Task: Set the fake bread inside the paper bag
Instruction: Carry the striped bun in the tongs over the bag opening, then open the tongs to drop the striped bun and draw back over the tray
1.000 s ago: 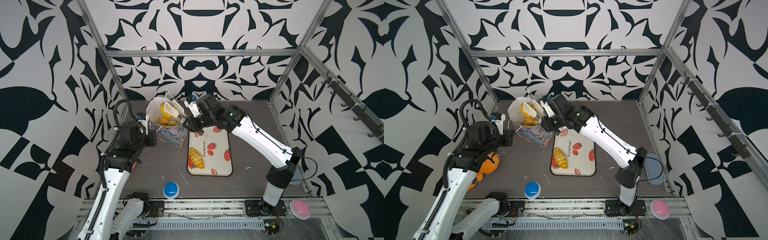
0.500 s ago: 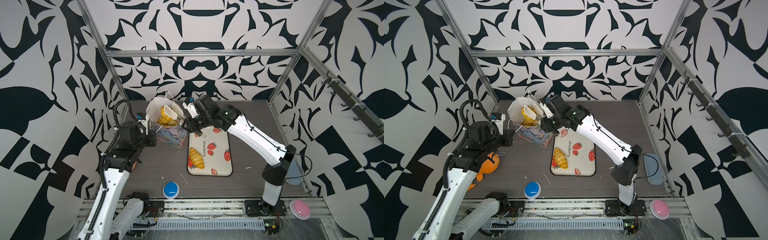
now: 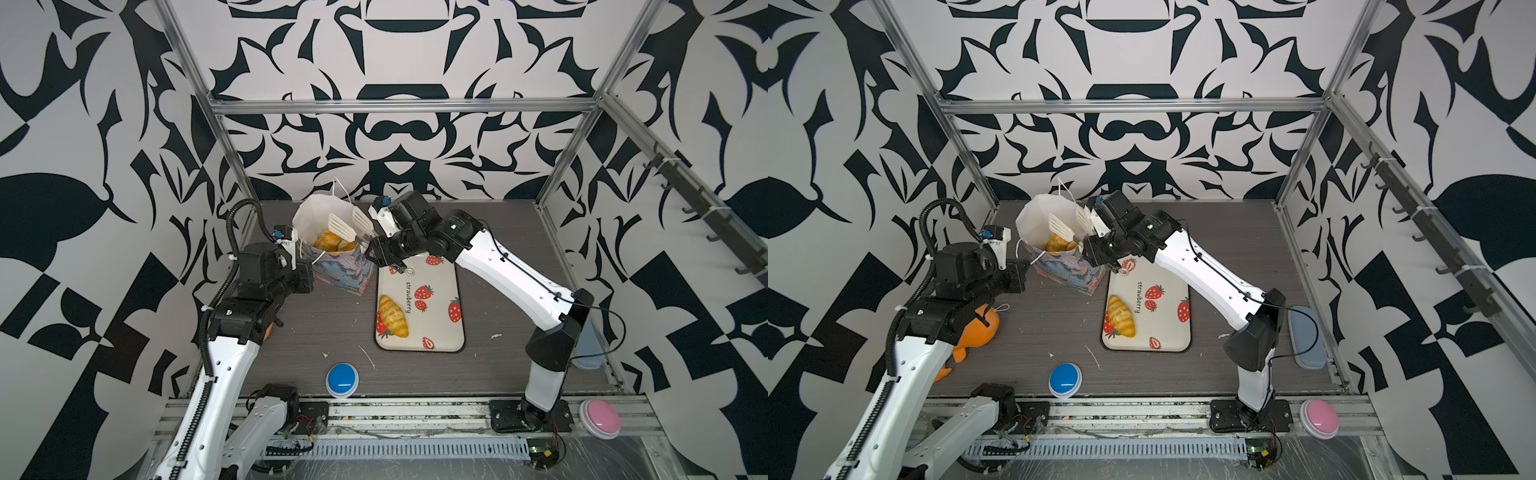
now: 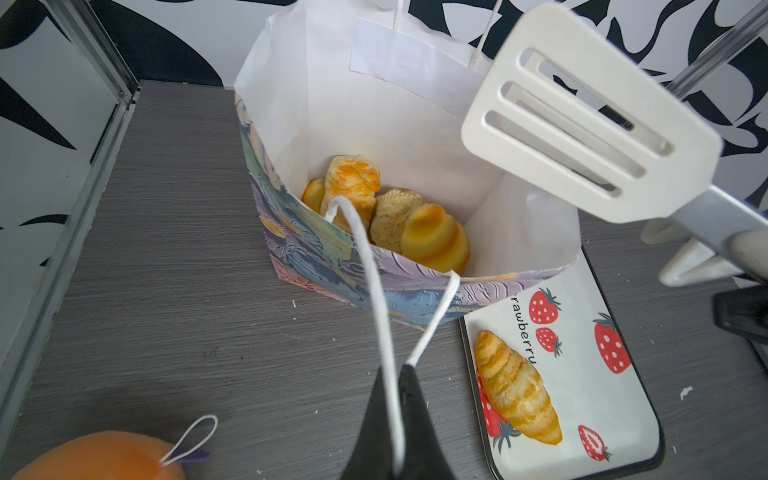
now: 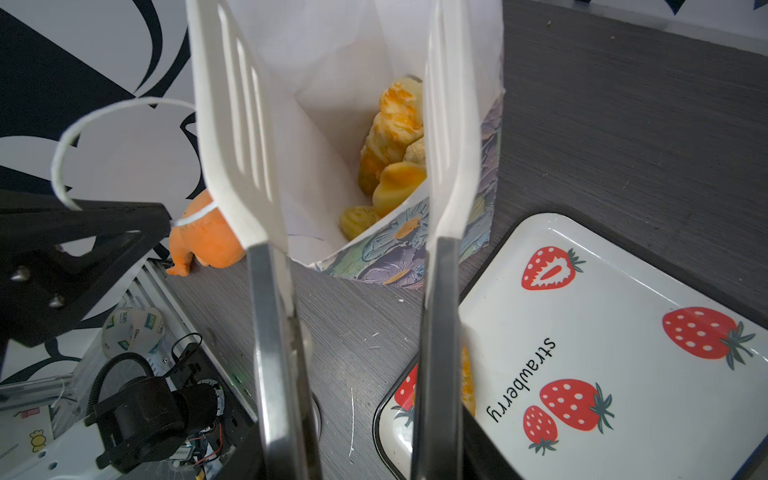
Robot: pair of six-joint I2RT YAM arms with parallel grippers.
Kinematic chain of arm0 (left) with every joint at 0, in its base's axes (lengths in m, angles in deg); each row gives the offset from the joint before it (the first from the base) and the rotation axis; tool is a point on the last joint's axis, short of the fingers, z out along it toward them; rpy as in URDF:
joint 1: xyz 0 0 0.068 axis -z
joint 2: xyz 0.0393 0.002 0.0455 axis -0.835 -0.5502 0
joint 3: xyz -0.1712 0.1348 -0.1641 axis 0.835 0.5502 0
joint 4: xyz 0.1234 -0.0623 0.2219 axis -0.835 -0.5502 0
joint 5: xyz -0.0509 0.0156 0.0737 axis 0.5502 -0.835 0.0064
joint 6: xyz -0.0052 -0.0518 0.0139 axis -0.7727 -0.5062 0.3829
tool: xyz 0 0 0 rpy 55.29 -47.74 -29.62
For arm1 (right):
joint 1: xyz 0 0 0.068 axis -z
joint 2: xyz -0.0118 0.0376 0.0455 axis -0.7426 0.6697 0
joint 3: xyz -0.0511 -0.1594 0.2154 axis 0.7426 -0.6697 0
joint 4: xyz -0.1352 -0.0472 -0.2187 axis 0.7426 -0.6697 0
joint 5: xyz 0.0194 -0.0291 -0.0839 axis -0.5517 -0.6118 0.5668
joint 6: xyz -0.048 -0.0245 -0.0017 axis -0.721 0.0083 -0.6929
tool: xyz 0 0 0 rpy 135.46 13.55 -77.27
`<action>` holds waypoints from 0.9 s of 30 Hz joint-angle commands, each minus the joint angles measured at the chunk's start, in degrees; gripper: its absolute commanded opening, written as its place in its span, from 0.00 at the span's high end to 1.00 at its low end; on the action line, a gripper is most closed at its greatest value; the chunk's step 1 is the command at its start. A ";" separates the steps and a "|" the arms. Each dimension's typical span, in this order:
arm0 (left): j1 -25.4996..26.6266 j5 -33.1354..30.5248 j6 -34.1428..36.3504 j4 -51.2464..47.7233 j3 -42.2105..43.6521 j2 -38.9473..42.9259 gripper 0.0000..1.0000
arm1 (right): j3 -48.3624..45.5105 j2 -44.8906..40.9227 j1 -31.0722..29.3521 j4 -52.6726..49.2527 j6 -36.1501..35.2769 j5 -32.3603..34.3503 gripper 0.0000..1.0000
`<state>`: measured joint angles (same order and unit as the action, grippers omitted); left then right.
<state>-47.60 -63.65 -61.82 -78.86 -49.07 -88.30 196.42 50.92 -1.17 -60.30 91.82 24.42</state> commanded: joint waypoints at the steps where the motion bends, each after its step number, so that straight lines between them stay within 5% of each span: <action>1: -0.14 -0.14 0.01 -1.26 1.20 0.82 0.94 | 1.10 -5.00 0.24 2.75 0.07 -0.01 0.46; 27: -0.22 -0.09 -0.04 -1.10 1.00 0.54 0.94 | -22.31 -25.07 3.05 3.77 -0.11 5.79 0.46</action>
<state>-47.60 -63.65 -61.87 -78.86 -49.07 -88.06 175.61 28.76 1.43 -60.26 91.65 29.20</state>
